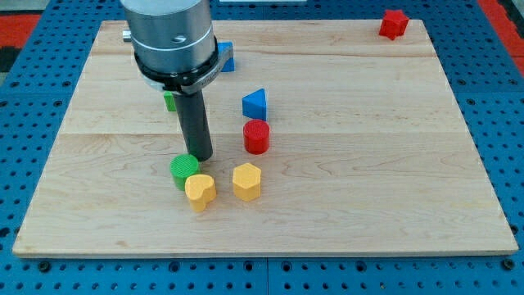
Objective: Push green circle along with yellow heart left and down a bit
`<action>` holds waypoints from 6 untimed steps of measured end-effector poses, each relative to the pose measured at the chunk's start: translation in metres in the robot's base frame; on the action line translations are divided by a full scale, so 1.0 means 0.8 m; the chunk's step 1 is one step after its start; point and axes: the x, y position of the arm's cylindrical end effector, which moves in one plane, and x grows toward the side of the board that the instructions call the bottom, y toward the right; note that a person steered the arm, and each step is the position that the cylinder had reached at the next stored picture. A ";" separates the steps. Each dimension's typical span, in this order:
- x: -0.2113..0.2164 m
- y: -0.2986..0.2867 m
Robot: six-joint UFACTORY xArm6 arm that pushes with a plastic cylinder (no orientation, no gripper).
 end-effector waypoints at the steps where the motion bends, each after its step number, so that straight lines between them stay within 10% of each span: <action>1: 0.029 0.004; 6: 0.070 -0.013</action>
